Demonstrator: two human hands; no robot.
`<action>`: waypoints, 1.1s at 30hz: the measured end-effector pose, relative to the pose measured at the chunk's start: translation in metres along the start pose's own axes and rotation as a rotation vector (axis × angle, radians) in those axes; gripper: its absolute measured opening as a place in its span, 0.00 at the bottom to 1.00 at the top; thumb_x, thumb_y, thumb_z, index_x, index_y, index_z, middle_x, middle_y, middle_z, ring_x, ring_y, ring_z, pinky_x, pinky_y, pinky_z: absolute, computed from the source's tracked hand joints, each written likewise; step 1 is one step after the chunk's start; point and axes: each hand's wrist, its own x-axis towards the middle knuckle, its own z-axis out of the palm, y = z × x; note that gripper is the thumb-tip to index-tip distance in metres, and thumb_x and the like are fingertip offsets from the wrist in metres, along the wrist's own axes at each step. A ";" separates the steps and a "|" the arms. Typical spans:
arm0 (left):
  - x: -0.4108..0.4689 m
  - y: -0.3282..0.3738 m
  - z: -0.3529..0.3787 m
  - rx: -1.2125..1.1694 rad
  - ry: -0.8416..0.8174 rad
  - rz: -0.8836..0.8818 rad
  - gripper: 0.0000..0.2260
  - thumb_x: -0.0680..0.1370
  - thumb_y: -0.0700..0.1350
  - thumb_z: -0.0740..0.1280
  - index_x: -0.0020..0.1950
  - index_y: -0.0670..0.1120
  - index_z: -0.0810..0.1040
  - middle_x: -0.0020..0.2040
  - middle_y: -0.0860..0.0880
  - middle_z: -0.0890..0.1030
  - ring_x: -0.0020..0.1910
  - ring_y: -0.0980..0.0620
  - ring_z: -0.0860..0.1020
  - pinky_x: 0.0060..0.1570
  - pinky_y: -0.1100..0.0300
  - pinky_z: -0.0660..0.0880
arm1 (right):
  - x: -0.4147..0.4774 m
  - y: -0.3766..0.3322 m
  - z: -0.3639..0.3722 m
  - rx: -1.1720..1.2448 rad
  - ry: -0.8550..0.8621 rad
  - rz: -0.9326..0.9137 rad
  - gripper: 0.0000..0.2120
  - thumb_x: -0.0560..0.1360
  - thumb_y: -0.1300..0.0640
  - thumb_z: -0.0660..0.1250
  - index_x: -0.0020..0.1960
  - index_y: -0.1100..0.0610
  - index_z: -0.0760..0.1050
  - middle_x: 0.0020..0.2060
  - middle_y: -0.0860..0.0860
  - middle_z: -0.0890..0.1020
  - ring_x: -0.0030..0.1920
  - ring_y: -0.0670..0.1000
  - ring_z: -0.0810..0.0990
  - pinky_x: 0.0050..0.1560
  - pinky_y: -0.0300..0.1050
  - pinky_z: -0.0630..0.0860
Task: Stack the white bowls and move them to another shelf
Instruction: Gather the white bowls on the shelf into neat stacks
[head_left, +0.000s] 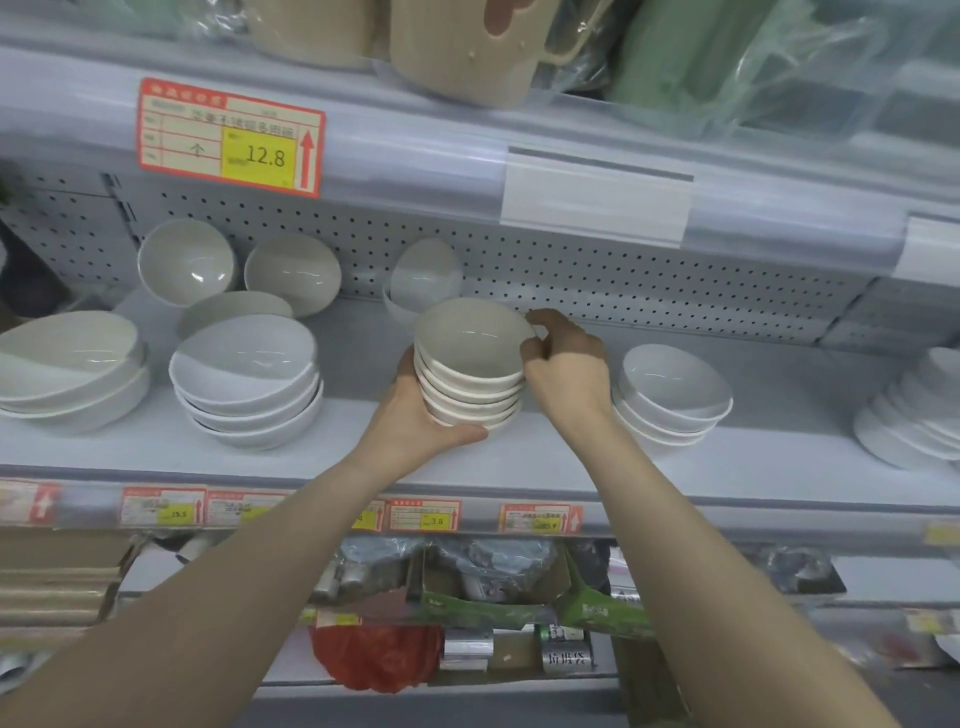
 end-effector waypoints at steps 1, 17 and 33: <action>0.001 0.002 0.005 -0.004 -0.010 0.006 0.47 0.60 0.51 0.84 0.70 0.59 0.58 0.64 0.57 0.74 0.60 0.59 0.73 0.58 0.63 0.70 | 0.000 0.005 -0.003 -0.015 0.017 0.003 0.15 0.77 0.58 0.61 0.61 0.52 0.77 0.47 0.57 0.84 0.48 0.59 0.80 0.46 0.46 0.77; 0.028 0.019 0.055 0.054 -0.088 0.057 0.45 0.59 0.57 0.81 0.68 0.58 0.59 0.64 0.59 0.71 0.62 0.61 0.72 0.59 0.71 0.67 | 0.035 0.052 -0.032 -0.148 0.053 0.050 0.17 0.75 0.55 0.60 0.62 0.48 0.76 0.48 0.52 0.82 0.53 0.56 0.78 0.47 0.45 0.74; -0.042 0.042 -0.119 0.586 -0.104 0.503 0.29 0.76 0.50 0.72 0.75 0.49 0.67 0.72 0.47 0.69 0.69 0.47 0.69 0.64 0.57 0.66 | -0.034 -0.055 0.012 -0.365 0.406 -0.103 0.16 0.73 0.56 0.64 0.58 0.54 0.81 0.52 0.57 0.83 0.57 0.63 0.73 0.55 0.54 0.71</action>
